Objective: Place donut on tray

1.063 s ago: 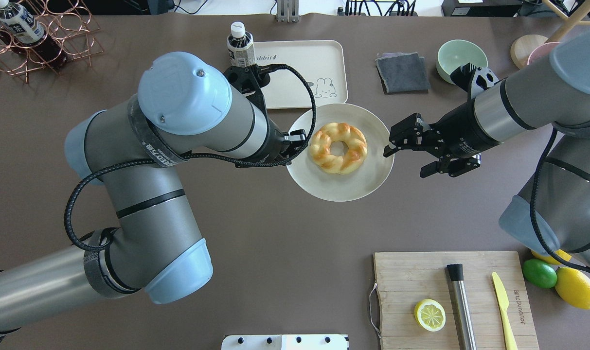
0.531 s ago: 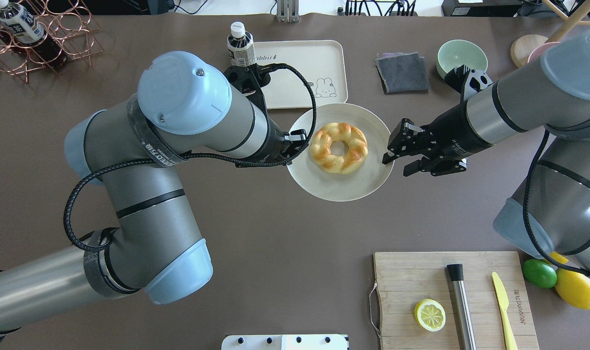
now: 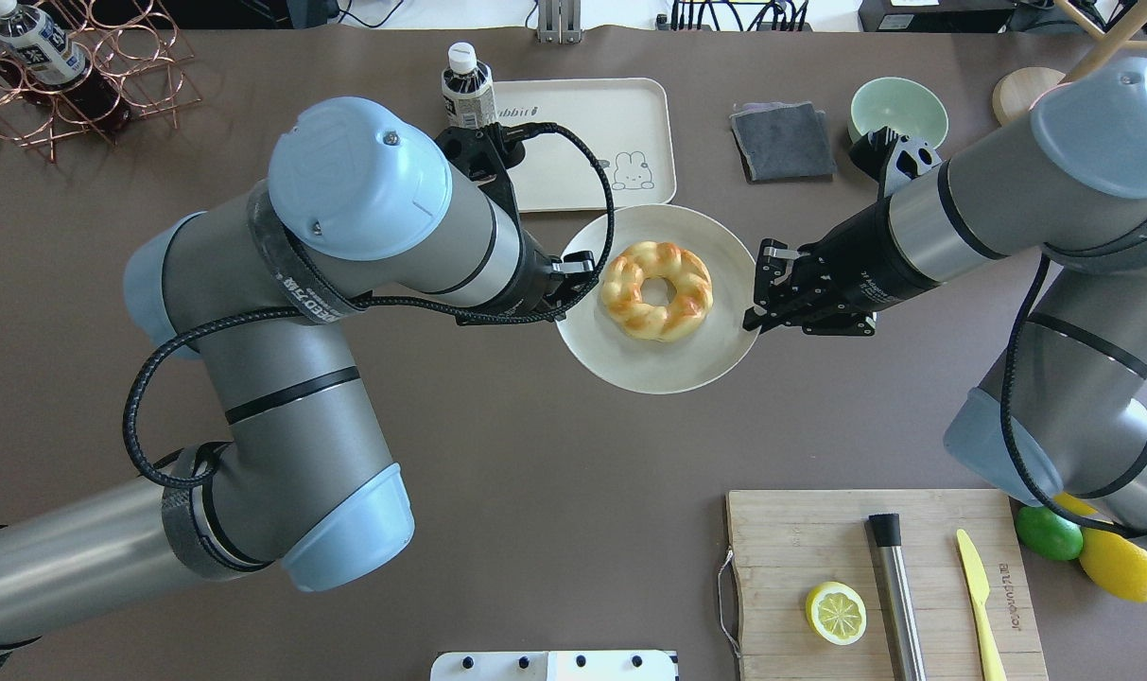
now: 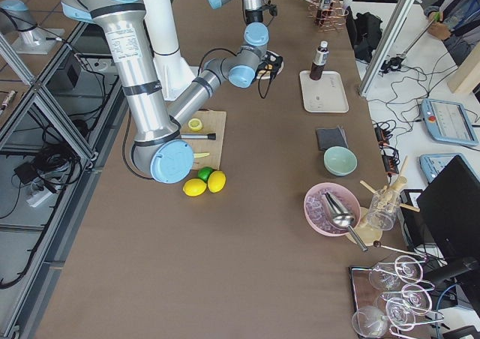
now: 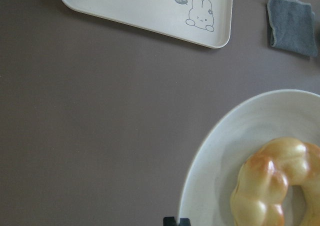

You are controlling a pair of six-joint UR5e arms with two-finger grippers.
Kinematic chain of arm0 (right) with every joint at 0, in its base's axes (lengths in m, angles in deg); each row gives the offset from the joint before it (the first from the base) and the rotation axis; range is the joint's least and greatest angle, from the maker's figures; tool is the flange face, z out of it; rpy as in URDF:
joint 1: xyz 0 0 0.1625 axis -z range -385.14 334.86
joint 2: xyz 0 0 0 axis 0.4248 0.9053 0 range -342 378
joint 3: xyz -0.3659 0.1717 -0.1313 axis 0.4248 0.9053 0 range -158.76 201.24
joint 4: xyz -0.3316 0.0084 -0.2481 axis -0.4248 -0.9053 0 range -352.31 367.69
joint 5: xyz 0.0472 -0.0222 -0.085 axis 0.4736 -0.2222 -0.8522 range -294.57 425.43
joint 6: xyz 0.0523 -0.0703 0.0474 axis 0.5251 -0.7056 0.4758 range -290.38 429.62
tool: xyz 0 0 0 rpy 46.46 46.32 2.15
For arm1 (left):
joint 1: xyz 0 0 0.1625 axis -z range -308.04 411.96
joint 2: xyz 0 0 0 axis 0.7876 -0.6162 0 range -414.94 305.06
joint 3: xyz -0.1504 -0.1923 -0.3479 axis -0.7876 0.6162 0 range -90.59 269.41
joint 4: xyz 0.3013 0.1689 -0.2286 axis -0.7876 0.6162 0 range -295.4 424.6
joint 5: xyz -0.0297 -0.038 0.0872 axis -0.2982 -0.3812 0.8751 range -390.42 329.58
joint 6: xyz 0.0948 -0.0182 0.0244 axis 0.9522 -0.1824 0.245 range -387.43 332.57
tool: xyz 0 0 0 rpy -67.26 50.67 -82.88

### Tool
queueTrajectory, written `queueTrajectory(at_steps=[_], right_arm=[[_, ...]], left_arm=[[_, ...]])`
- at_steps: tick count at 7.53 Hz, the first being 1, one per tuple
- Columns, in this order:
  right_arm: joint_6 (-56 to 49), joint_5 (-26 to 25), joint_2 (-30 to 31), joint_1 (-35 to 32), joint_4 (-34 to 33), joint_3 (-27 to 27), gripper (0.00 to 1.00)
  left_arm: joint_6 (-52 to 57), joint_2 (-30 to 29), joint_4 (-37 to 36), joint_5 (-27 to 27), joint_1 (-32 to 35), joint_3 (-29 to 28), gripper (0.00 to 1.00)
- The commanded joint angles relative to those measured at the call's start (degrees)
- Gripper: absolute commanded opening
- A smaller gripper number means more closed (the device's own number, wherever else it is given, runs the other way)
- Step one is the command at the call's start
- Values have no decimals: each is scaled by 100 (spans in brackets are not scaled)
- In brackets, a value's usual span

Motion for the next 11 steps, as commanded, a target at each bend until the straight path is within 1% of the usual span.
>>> queueTrajectory(at_steps=[1, 2, 3, 4, 5, 6, 7, 8, 9, 10, 11], right_arm=[[7, -42, -29, 49, 1, 28, 0], [15, -42, -38, 58, 1, 37, 0], [94, -33, -47, 58, 10, 89, 0], [94, -33, -47, 58, 18, 185, 0], [86, -42, -47, 50, 10, 212, 0], [86, -138, -38, 15, 10, 291, 0], [112, -322, -47, -3, 1, 457, 0], [164, -532, -229, -73, 1, 833, 0], [695, -674, -614, -82, -8, 1341, 0], [1197, -832, -1157, -74, 1, 1947, 0], [1367, -1016, -1650, -74, 1, 2605, 0]], left_arm=[[8, 6, -4, -1, -1, -6, 0], [17, 6, 5, -1, -1, -6, 0], [35, 58, 5, 8, -1, -15, 89], [35, 85, 5, 8, 17, -6, 97], [35, 111, 5, -1, 43, 55, 97], [43, 294, 5, -18, 61, 247, 97], [44, 470, 5, -62, 244, 431, 97], [44, 820, -4, -71, 358, 738, 97], [52, 1076, -4, -71, 394, 950, 97], [44, 1157, -4, -71, 430, 961, 97], [35, 1340, -4, -63, 473, 1135, 97]])
